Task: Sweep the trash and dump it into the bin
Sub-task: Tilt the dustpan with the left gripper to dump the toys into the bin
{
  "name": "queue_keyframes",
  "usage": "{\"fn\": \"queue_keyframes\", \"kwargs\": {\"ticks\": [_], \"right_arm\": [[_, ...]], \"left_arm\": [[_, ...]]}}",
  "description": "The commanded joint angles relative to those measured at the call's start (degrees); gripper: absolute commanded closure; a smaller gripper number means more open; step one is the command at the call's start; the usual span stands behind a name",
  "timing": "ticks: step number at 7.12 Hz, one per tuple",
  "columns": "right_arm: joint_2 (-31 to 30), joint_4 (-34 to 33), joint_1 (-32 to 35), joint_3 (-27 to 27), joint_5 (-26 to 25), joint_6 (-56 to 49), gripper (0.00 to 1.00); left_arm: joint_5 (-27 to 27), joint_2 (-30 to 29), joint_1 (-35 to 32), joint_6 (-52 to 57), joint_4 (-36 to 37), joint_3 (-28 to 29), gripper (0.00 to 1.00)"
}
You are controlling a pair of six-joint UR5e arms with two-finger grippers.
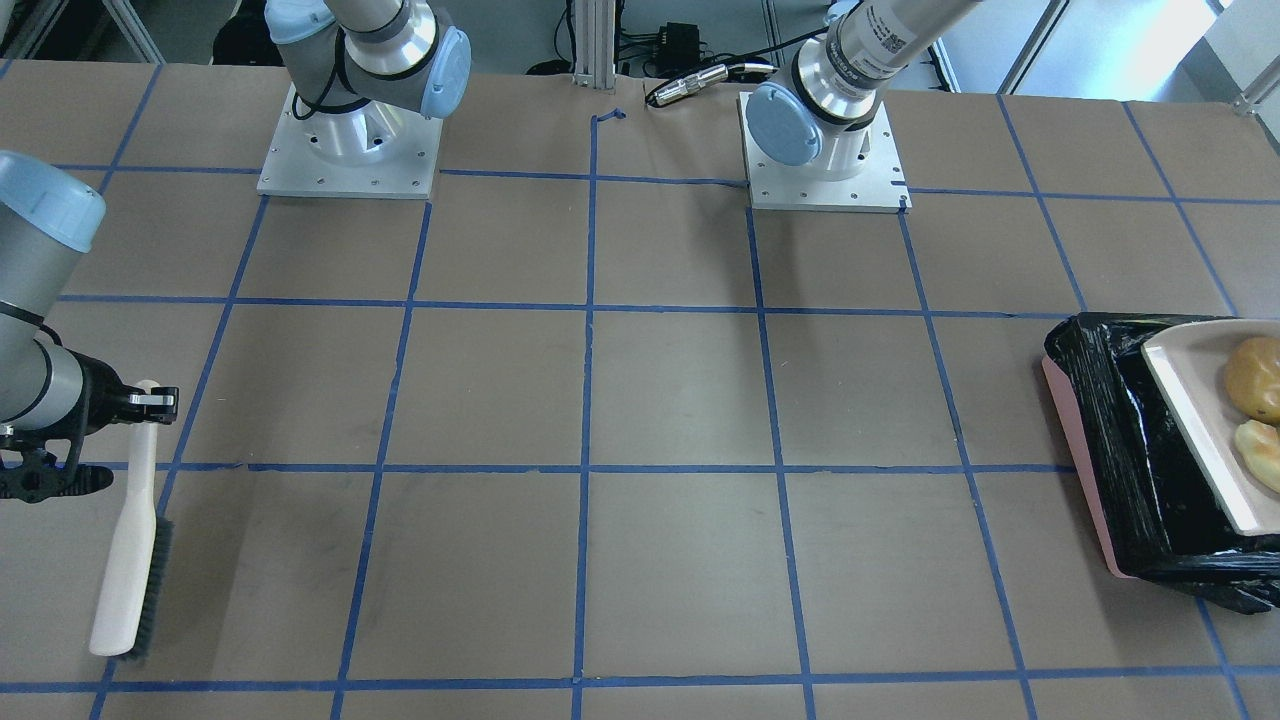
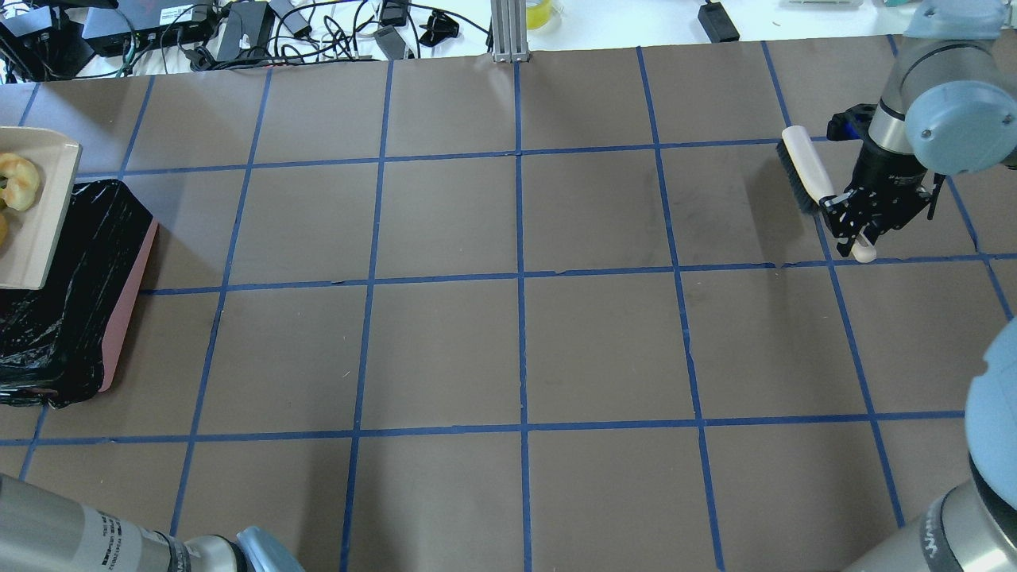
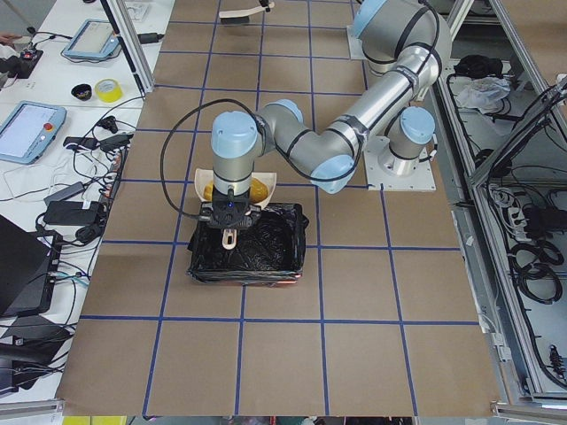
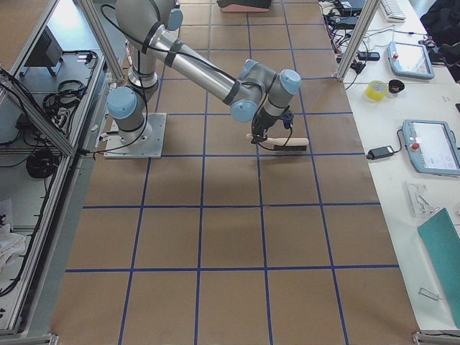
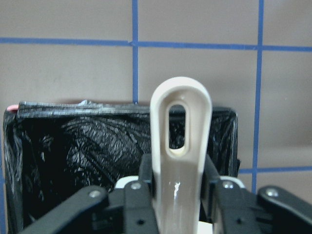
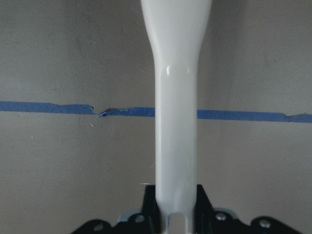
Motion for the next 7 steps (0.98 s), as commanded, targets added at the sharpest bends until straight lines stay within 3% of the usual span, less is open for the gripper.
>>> {"fn": "queue_keyframes", "kwargs": {"ticks": [1,4,5,6,7], "right_arm": [[0.31,-1.10,-0.02,0.03,-0.02,-0.21,1.00],[1.10,-1.10,-0.02,0.03,0.07,1.73,1.00],[1.10,-1.10,-0.11,0.03,0.07,1.99,1.00],[1.28,-1.10,-0.11,0.03,-0.02,2.34,0.92],[1.80,-1.19,-0.02,0.03,-0.02,2.25,0.01]], "left_arm": [[-0.14,-4.35,0.43,3.69,9.45,-0.03,1.00],[-0.75,-2.80,-0.18,17.91,28.61,-6.34,1.00],[-2.06,-0.78,-1.67,25.26,31.80,-7.67,1.00],[-3.03,1.67,-3.60,27.42,33.14,-9.43,1.00],[-2.78,4.40,-4.48,28.83,33.84,-12.84,1.00]]}}
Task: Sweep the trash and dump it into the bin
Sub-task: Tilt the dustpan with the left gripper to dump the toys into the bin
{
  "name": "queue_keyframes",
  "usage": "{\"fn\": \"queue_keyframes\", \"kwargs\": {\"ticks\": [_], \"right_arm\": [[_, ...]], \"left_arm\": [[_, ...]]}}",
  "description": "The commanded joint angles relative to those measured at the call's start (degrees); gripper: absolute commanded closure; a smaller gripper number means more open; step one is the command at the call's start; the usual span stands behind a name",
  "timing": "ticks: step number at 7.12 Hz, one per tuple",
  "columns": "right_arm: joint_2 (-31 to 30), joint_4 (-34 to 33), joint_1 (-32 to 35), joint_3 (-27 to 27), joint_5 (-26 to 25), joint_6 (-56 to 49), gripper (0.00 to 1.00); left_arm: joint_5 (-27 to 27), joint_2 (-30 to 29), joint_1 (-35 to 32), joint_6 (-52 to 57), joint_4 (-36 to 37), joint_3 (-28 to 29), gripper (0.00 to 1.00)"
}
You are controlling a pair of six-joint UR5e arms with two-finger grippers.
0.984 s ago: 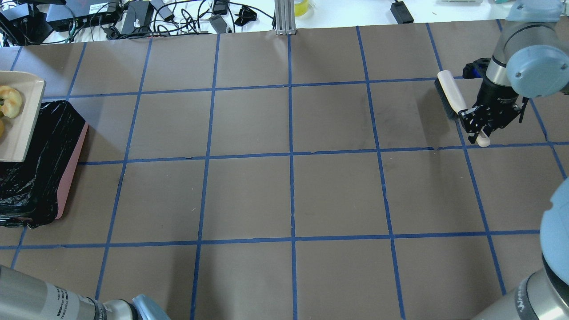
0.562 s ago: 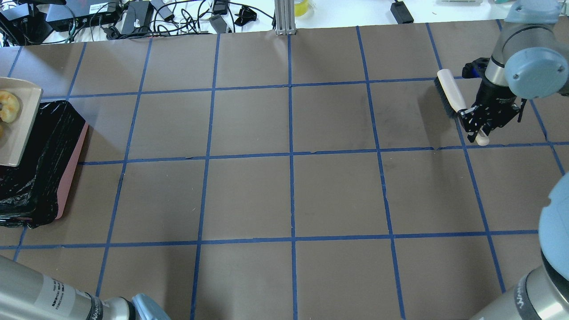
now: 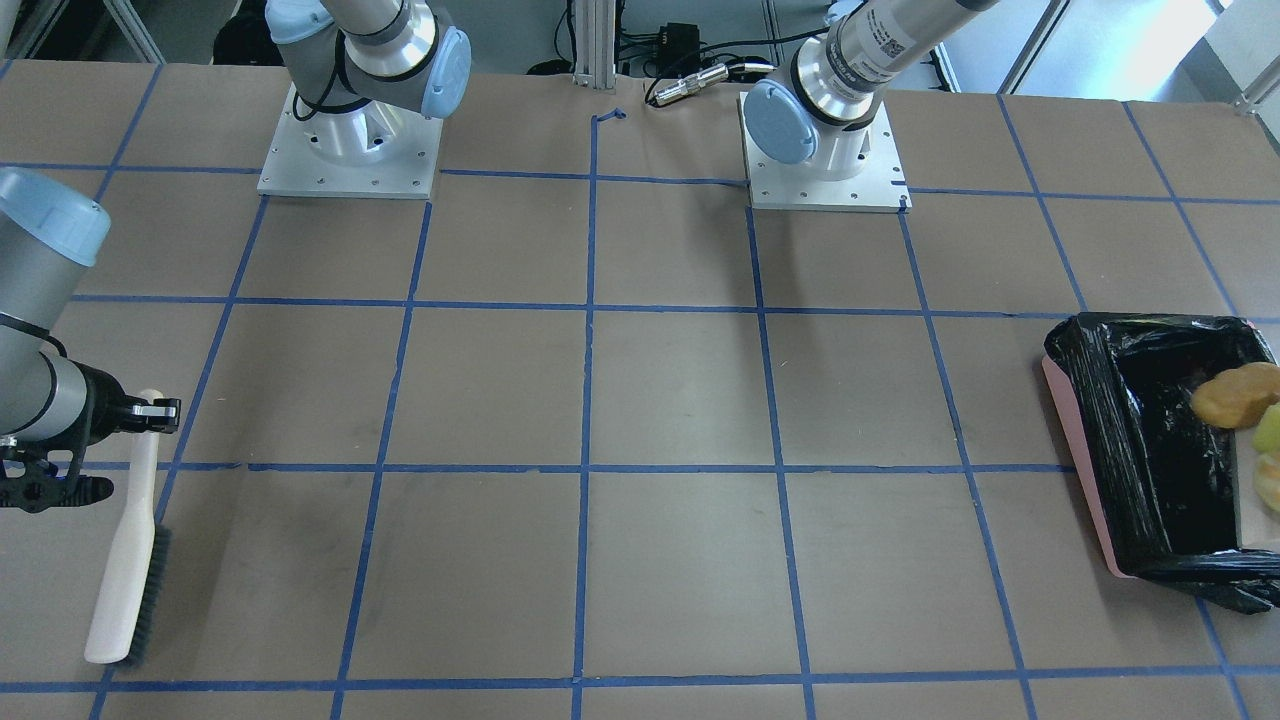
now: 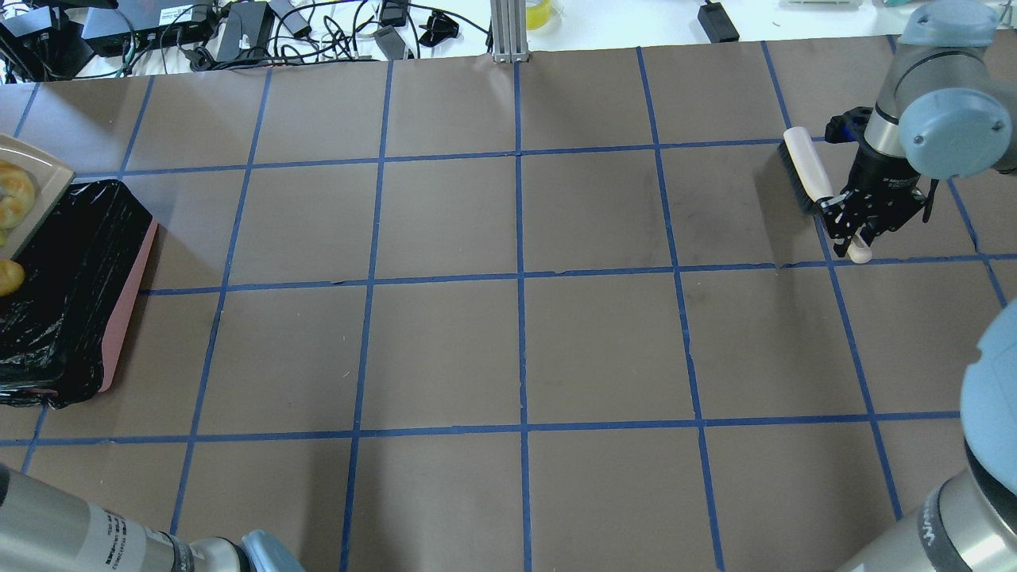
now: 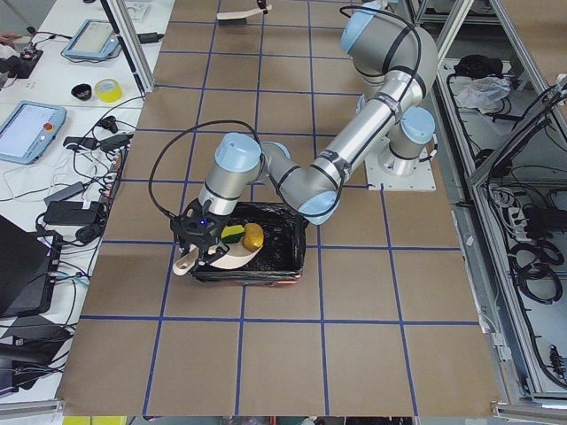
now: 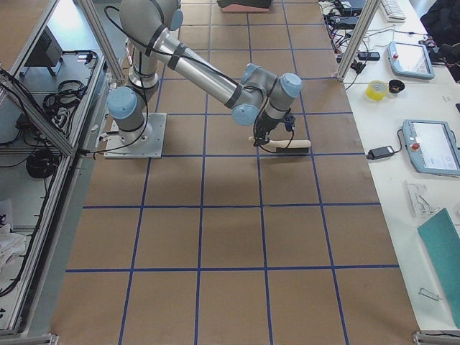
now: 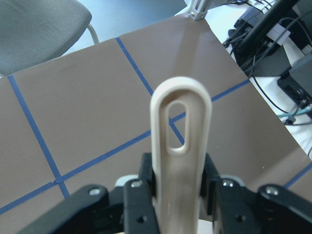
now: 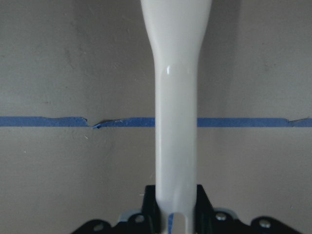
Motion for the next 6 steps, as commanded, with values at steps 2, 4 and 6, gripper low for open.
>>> {"fn": "queue_keyframes", "kwargs": {"ticks": [2,4,6], "right_arm": [[0.46,0.02,0.06,0.00,-0.47,0.07,0.00],[-0.24,0.90,-0.02,-0.35,-0.64,-0.02,0.00],[-7.67,2.65,-0.02,-0.88,-0.03,-0.28,0.00]], "left_arm": [[-0.45,5.68,-1.65,13.28,14.93,-7.96,1.00],[-0.37,7.62,-1.65,16.66,15.61,-7.98,1.00],[-0.36,7.89,-1.91,14.85,14.75,-7.81,1.00]]}}
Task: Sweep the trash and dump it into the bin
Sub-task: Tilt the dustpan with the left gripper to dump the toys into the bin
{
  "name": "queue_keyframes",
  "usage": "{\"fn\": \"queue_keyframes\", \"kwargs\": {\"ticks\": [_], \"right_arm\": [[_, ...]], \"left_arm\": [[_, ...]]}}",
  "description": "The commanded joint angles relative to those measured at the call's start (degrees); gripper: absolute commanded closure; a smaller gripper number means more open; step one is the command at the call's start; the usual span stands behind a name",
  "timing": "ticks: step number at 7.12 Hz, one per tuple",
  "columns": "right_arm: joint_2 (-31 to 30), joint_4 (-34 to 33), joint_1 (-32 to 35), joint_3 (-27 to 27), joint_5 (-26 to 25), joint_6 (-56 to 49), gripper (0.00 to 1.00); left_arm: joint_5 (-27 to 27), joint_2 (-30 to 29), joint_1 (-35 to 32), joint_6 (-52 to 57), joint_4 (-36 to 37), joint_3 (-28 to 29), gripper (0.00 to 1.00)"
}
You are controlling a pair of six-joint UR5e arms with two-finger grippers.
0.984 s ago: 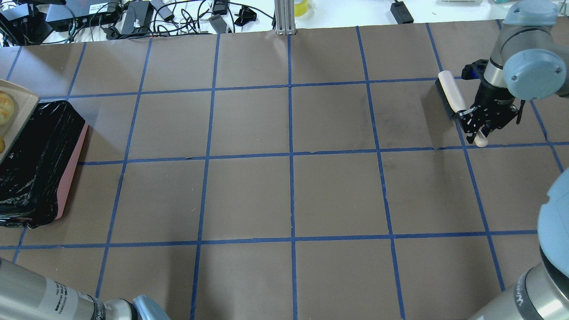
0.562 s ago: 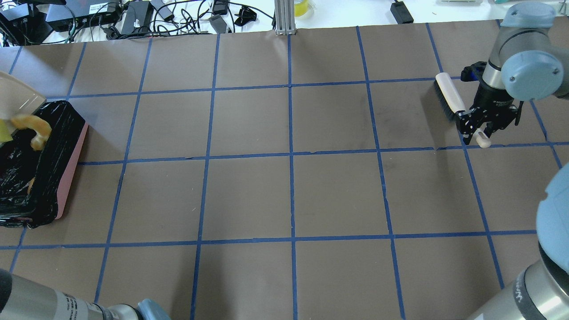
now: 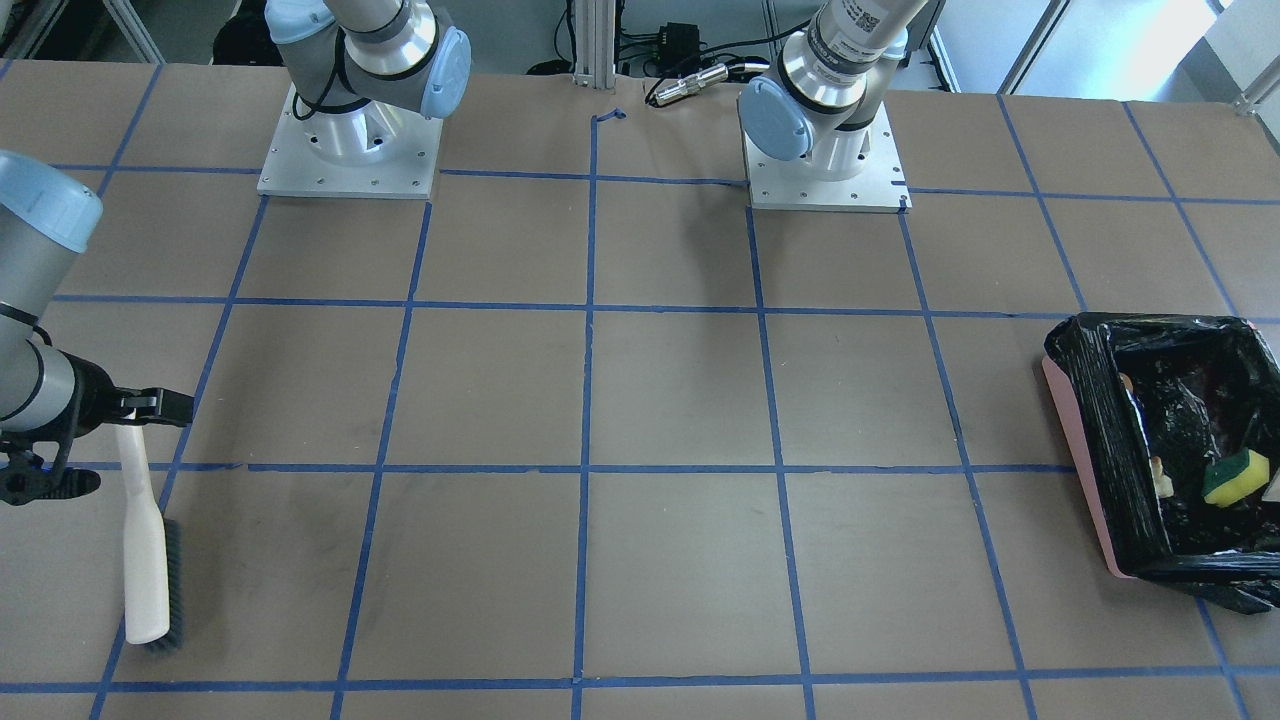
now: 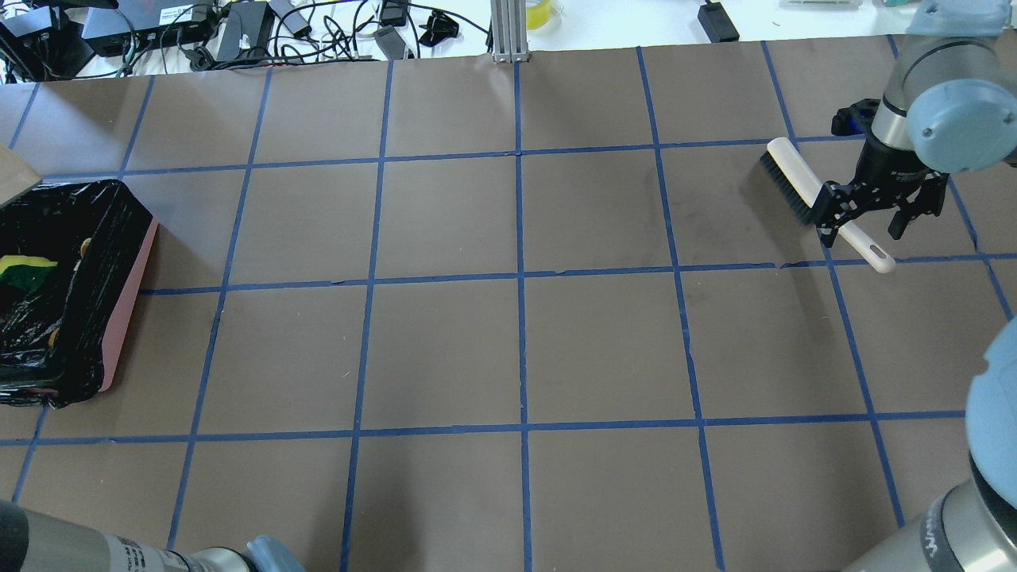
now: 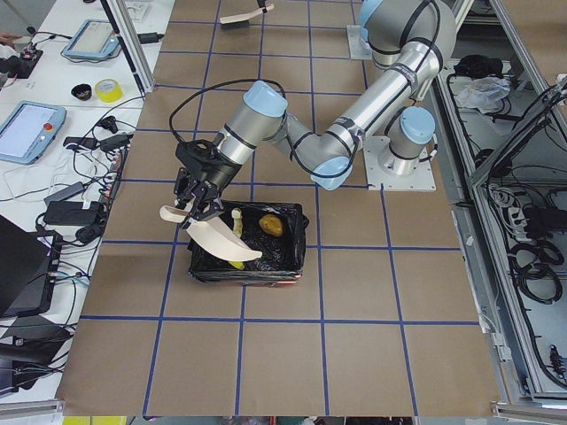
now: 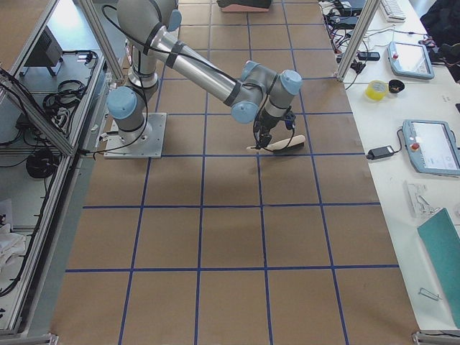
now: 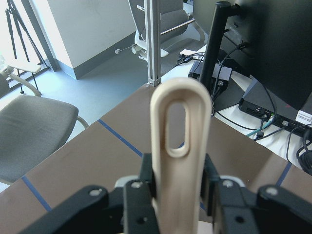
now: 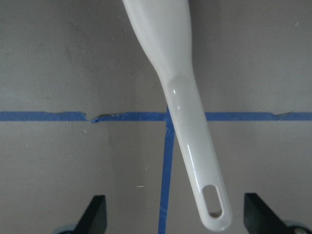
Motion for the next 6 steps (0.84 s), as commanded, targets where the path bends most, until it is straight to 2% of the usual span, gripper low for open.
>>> {"fn": "queue_keyframes", "kwargs": {"ticks": [1,2,3,4,5,6], "right_arm": [[-9.39,2.98,0.16,-0.64,0.59,-0.38,0.00],[-14.31,8.48,0.51,-3.34,2.59,0.05,0.00],[-15.49,15.93,0.86,-8.33,7.57,0.67,0.00],[-15.50,21.05,4.26,-12.99,8.05,5.55,0.00],[-15.50,22.84,11.17,-15.39,8.06,13.08,0.00],[-15.68,22.94,18.46,-15.93,8.15,23.42,0.00]], "left_arm": [[0.31,-0.04,-1.55,-2.16,-3.08,0.28,1.00],[1.10,1.44,-3.74,-10.61,-7.63,0.63,1.00],[1.37,2.76,-5.85,-16.70,-16.20,2.11,1.00],[1.45,4.25,-8.40,-26.42,-22.90,3.26,1.00],[4.68,4.79,-11.64,-37.22,-27.58,3.27,1.00],[9.15,3.67,-16.37,-43.85,-28.84,2.84,1.00]]}}
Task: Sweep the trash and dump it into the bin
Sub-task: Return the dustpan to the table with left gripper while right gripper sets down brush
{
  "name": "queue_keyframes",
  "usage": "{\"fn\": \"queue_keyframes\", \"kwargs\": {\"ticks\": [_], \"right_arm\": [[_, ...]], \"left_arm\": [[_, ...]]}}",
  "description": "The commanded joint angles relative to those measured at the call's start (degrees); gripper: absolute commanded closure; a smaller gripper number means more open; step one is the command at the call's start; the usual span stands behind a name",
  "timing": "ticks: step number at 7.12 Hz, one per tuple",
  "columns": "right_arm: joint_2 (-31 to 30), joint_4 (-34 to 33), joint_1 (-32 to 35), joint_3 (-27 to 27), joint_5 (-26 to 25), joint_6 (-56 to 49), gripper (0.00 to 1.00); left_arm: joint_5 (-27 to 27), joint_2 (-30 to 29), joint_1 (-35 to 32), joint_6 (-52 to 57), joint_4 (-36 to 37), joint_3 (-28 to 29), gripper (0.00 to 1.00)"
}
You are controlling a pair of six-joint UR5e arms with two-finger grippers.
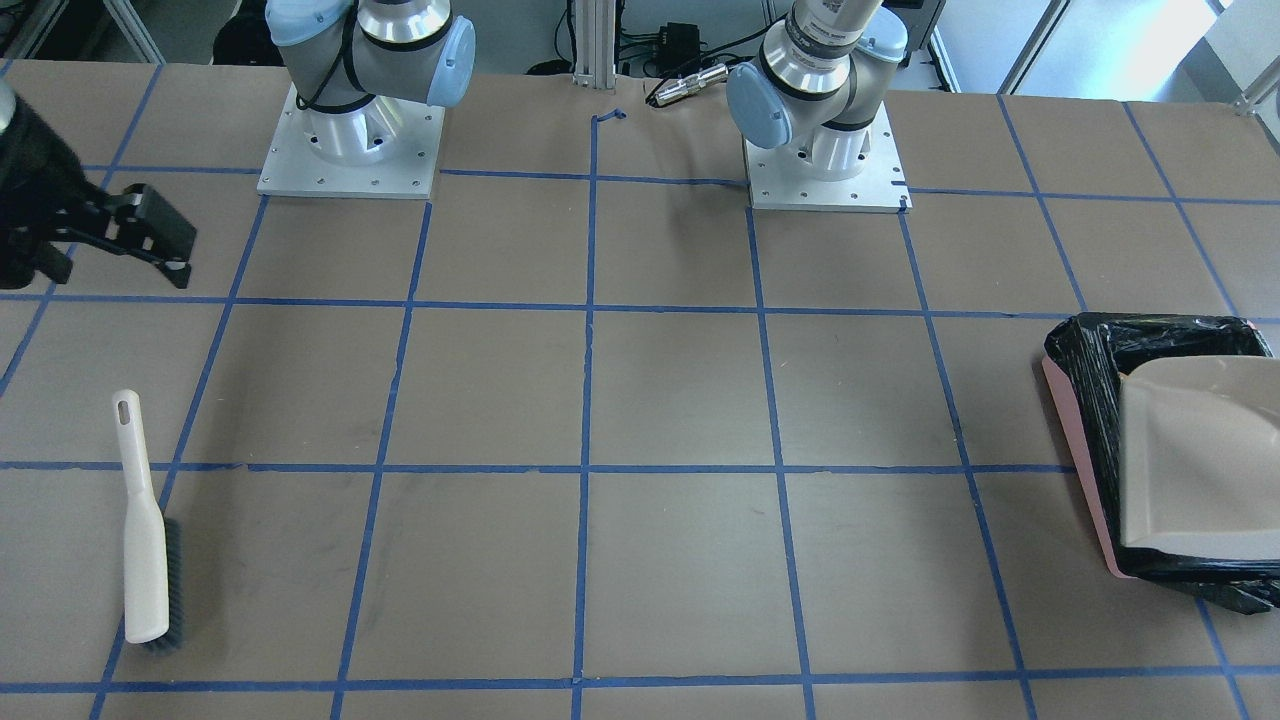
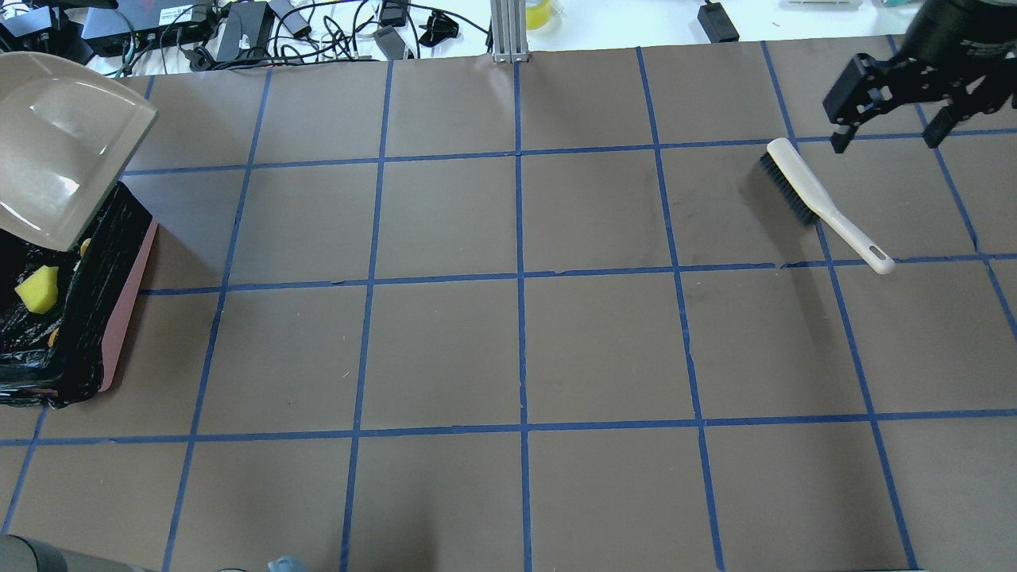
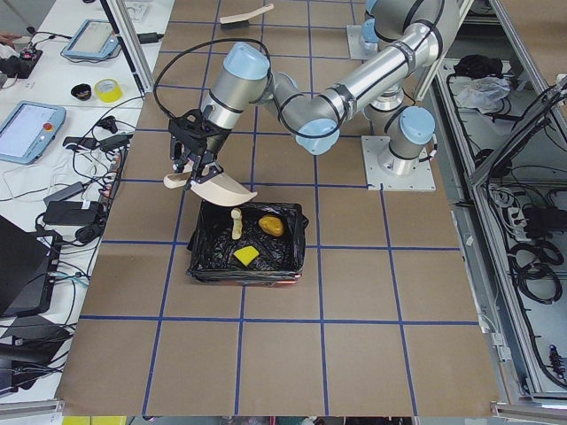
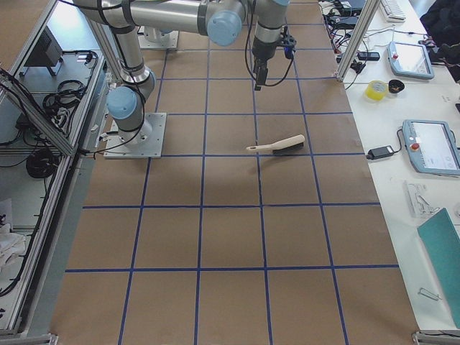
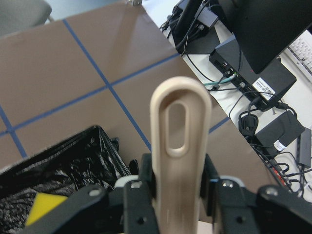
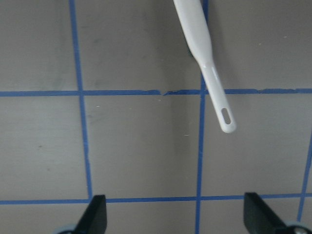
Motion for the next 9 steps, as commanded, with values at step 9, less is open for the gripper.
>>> {"fn": "queue_keyframes", "kwargs": {"ticks": [9], "right_arm": [[-1.73,-8.73,11.97,1.17,1.81,16.85,0.01]], "left_arm": [[-2.16,-17.85,-19.39,-34.58,-11.36,2.05,1.00]]}}
